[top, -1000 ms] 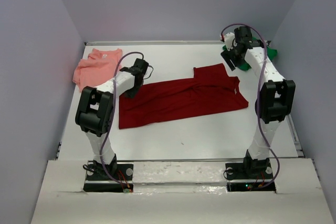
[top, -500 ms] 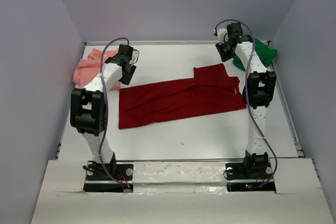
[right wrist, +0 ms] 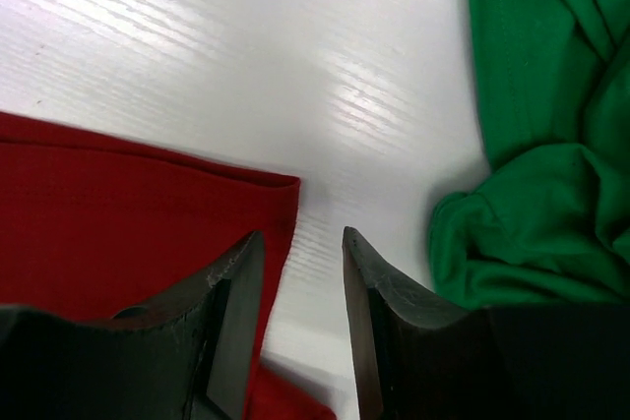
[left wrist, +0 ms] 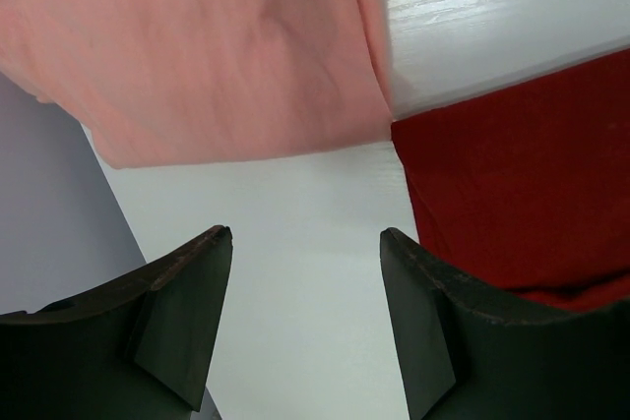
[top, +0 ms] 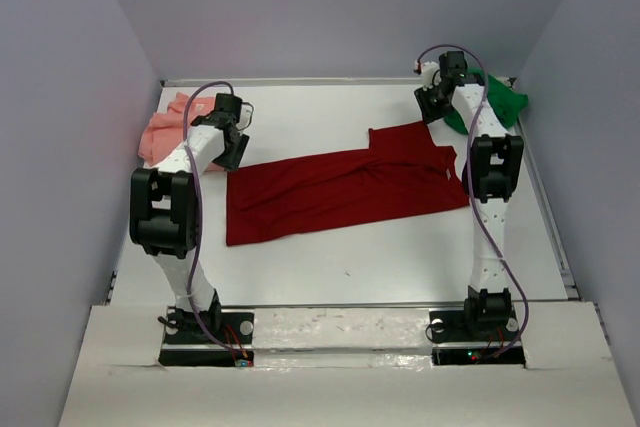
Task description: Fold and stack the t-shirts
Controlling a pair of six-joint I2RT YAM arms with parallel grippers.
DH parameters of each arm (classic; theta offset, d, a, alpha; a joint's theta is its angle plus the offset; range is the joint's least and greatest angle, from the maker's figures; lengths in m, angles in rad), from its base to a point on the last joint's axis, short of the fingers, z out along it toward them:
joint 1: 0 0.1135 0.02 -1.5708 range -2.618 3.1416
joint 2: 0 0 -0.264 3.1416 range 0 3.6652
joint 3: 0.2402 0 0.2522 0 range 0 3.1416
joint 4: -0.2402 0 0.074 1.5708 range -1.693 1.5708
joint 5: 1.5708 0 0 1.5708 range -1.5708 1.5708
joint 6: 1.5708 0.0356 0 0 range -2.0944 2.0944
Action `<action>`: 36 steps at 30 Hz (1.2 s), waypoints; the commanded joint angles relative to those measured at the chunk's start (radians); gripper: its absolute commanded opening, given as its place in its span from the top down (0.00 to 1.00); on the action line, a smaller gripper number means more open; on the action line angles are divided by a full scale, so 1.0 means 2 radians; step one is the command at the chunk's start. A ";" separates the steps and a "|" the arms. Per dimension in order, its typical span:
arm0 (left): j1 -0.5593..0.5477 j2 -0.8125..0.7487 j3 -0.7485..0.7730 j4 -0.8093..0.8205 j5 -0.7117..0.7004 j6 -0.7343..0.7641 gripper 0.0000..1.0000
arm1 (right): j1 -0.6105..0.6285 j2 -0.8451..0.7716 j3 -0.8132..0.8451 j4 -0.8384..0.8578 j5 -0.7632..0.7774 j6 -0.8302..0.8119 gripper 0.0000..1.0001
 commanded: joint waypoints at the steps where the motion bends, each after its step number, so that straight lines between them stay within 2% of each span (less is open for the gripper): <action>1: -0.001 -0.036 -0.008 -0.004 -0.006 -0.002 0.27 | -0.007 0.013 0.033 0.026 -0.018 0.006 0.57; 15: 0.002 -0.027 -0.015 -0.005 -0.023 0.001 0.27 | -0.011 0.035 0.052 0.032 -0.042 0.005 0.52; 26: 0.002 -0.021 -0.018 -0.001 -0.022 0.000 0.27 | -0.011 0.032 0.031 0.018 -0.077 0.005 0.53; 31: 0.002 -0.024 -0.024 0.001 -0.024 0.001 0.27 | -0.011 0.035 0.028 0.008 -0.089 0.005 0.66; 32: 0.002 -0.024 -0.024 0.002 -0.024 0.001 0.27 | -0.011 0.035 0.028 0.006 -0.089 0.005 0.74; 36: 0.002 -0.026 -0.028 0.004 -0.025 0.001 0.27 | -0.011 0.033 0.025 0.001 -0.090 0.003 0.80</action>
